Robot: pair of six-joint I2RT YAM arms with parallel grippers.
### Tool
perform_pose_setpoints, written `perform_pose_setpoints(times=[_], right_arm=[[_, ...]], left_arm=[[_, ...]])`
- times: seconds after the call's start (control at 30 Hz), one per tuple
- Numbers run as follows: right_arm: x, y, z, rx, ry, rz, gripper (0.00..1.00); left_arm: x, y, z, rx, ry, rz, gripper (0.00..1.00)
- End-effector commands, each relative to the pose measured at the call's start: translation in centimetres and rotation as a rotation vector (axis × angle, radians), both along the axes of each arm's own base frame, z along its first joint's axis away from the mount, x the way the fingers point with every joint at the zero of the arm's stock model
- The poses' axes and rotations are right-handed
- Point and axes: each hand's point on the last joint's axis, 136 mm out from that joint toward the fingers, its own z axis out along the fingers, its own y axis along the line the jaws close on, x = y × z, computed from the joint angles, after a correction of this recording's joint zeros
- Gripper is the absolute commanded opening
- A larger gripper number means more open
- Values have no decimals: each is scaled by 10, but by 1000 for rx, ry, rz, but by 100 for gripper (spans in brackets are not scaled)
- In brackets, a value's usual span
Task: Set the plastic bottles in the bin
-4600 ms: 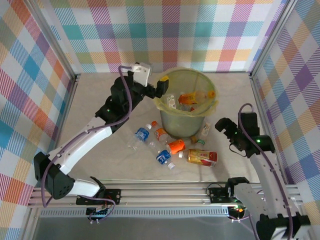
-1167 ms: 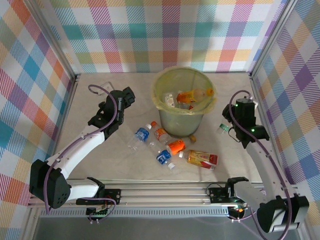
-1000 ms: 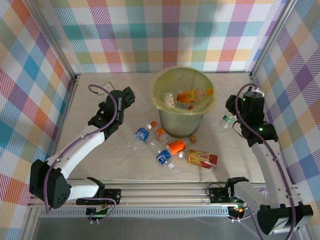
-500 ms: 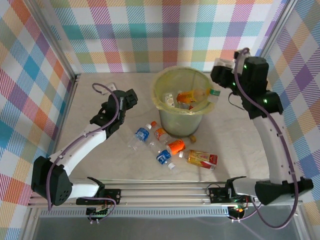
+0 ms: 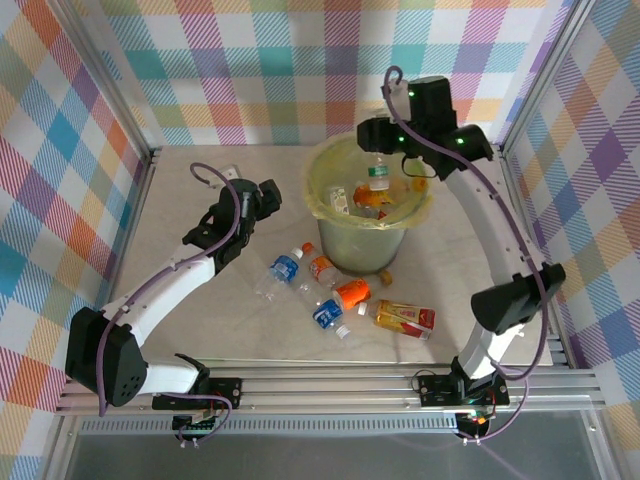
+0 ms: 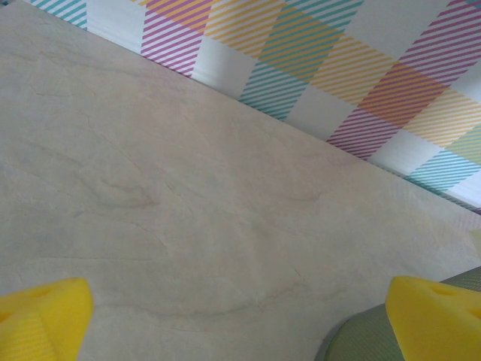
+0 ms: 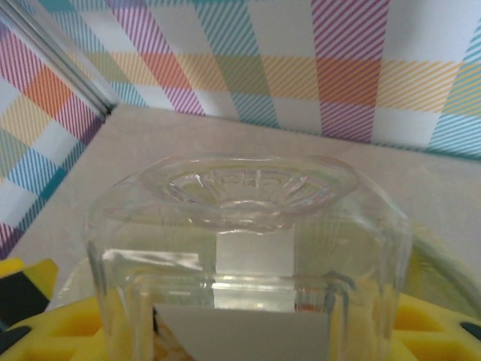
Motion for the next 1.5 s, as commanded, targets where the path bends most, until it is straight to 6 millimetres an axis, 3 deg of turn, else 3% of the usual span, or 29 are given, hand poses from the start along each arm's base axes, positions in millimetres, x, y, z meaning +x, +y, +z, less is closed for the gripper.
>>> perform_pose_setpoints(times=[0.0,0.47,0.67,0.9,1.07,1.27,1.47], right_arm=[[-7,8,-9,-52,38,35,55],[-17,9,-60,-101,194,-12,68],[-20,4,-62,-122,196,-30,74],[-26,-3,-51,-120,165,-44,78],[-33,-7,-37,-105,133,-48,82],[-46,-16,-19,-73,98,-74,99],[-60,-34,-13,-52,72,-145,100]], left_arm=[[-2,9,21,-4,-50,19,100],[-7,11,19,12,-42,11,100],[-10,12,20,20,-42,3,100],[-16,8,13,34,-16,-43,100],[-24,-4,-8,61,55,-143,100],[-45,-18,-57,108,240,-286,100],[-67,-29,-99,105,399,-387,100]])
